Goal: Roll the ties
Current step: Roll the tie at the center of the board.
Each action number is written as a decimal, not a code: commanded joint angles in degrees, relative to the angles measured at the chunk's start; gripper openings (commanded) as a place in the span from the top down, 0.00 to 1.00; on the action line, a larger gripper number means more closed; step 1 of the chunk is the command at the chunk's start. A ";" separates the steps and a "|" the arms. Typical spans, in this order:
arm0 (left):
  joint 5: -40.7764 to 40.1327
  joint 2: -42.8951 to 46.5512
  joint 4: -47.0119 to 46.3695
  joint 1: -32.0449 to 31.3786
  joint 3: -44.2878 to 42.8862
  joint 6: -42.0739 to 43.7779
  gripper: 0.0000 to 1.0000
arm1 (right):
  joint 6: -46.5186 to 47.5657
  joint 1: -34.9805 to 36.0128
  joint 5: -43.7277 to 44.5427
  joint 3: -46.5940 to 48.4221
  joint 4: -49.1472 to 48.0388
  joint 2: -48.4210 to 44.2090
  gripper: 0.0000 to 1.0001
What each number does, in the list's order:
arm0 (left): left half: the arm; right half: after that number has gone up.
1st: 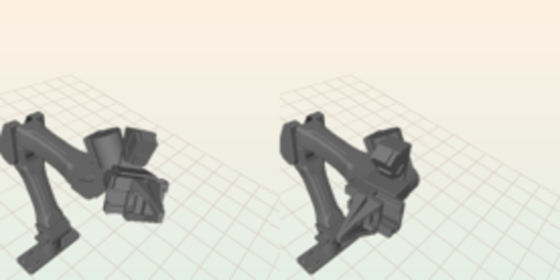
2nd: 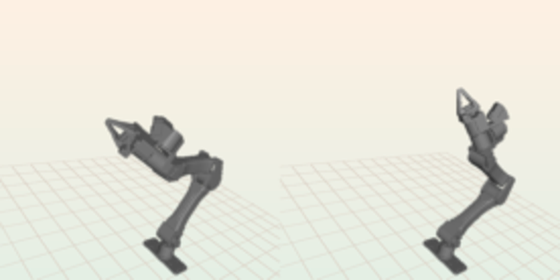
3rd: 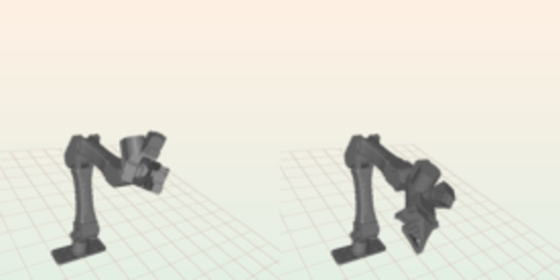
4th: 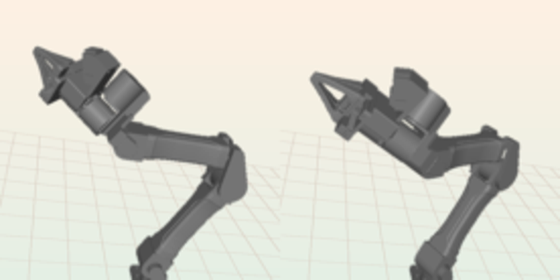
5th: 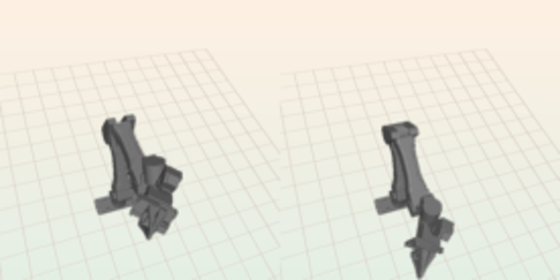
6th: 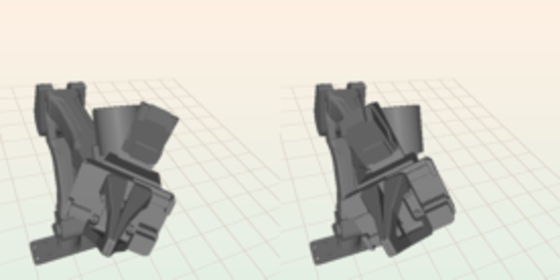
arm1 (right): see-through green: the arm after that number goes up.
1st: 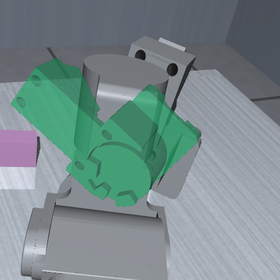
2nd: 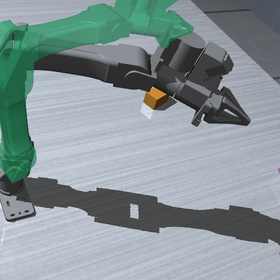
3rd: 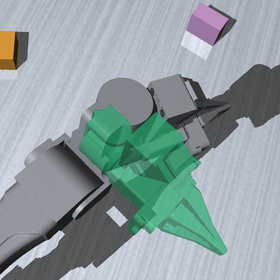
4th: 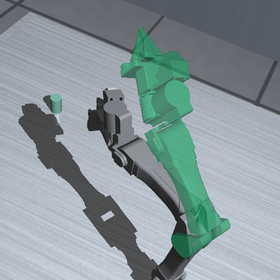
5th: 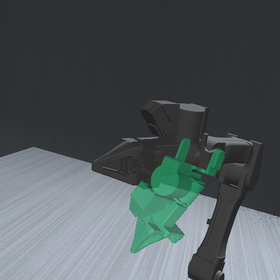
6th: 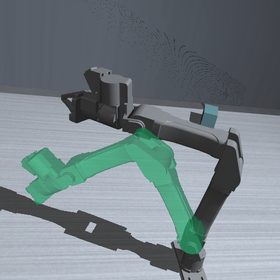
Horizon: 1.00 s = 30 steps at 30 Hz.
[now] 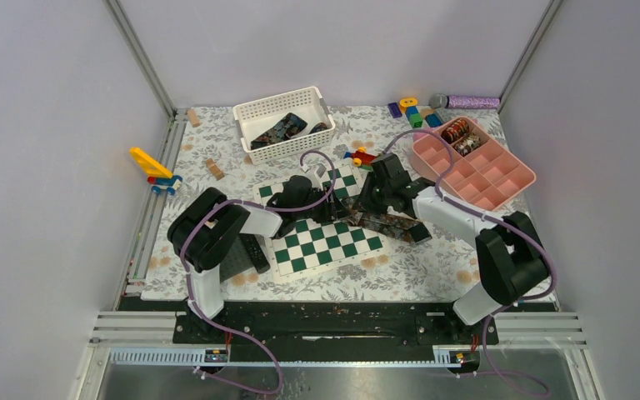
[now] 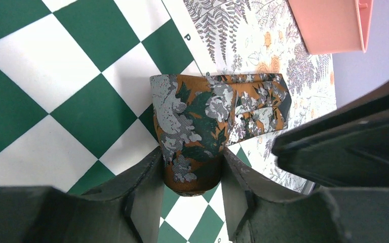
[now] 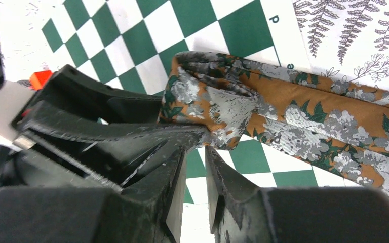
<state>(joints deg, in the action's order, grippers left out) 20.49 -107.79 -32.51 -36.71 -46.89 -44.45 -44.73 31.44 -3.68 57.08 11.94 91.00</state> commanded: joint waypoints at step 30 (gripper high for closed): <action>-32.62 5.01 36.91 -6.71 -17.68 18.49 0.59 | 5.98 -4.11 7.34 -3.36 8.82 -23.43 0.69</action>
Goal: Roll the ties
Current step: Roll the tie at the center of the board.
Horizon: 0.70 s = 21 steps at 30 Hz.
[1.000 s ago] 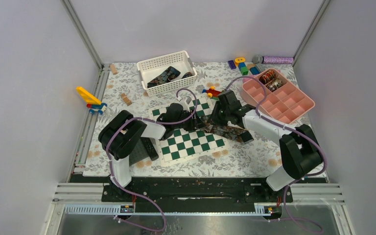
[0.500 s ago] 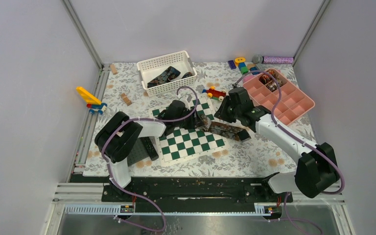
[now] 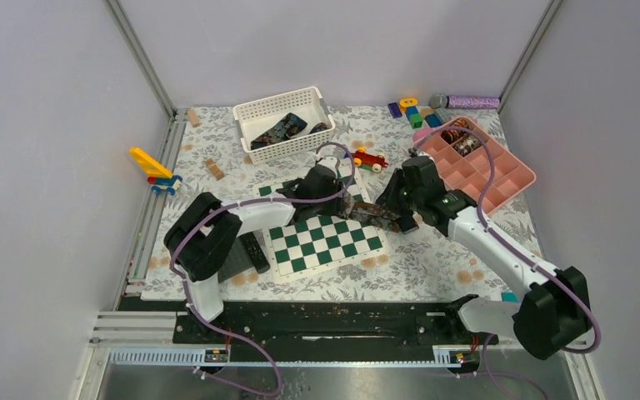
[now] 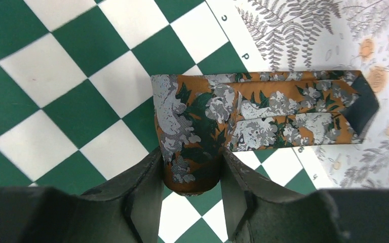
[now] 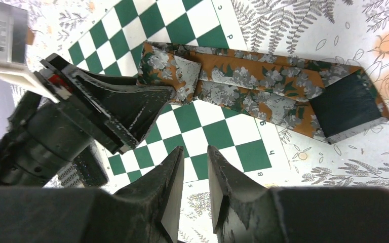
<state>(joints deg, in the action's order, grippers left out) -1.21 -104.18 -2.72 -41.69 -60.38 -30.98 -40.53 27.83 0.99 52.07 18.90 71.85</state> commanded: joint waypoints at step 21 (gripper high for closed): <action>-41.06 -11.16 23.69 -13.60 -21.24 14.11 0.59 | 5.88 -0.76 8.07 8.71 11.33 -20.76 0.66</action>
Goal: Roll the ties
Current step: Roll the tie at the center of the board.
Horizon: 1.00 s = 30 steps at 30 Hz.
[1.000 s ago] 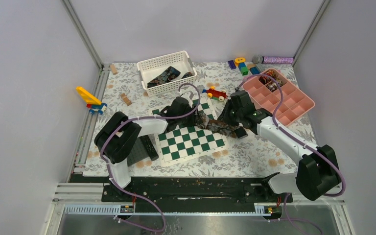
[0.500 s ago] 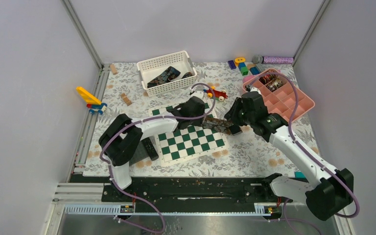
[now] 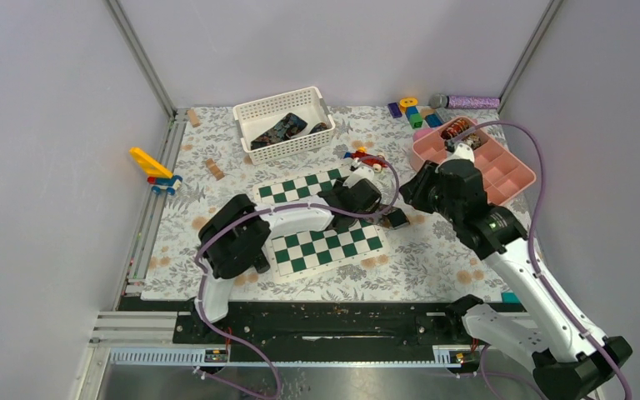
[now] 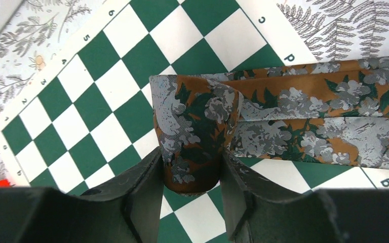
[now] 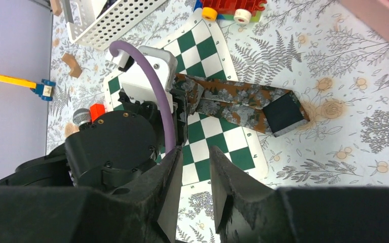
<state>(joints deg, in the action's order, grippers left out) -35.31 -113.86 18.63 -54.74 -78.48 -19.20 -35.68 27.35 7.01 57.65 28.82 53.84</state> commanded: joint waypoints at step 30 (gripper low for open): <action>-6.66 -9.33 8.43 -7.10 -12.51 4.96 0.48 | 2.10 -0.29 3.18 6.77 4.02 -7.97 0.64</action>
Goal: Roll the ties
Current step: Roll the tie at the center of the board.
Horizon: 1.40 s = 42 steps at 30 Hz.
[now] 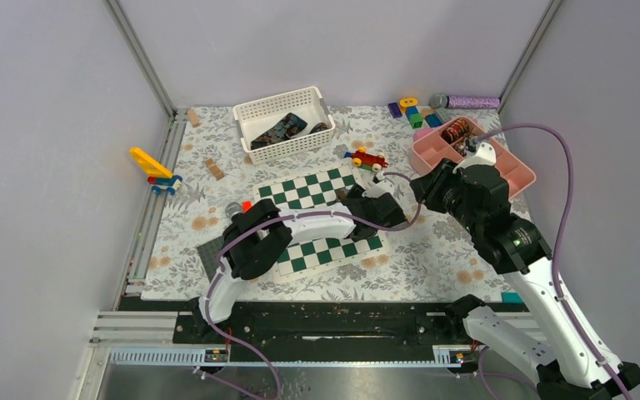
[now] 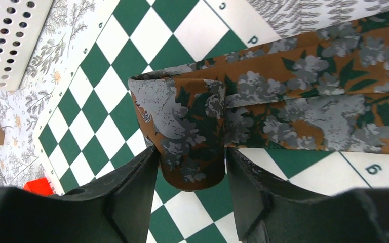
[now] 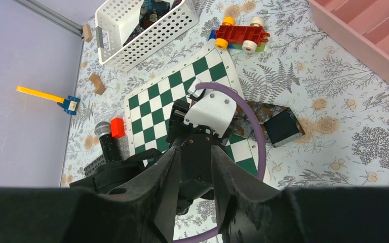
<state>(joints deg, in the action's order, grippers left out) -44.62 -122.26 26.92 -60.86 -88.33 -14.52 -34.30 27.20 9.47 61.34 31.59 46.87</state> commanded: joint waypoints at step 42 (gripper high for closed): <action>13.86 5.37 -9.02 -0.49 2.12 -1.30 0.33 | 2.91 -0.16 -4.36 12.16 0.68 0.22 0.63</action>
<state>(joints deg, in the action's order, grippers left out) -33.06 -120.68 20.84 -61.80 -87.18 -14.85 -33.21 27.20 6.26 68.10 33.45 46.96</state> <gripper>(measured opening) 0.666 0.373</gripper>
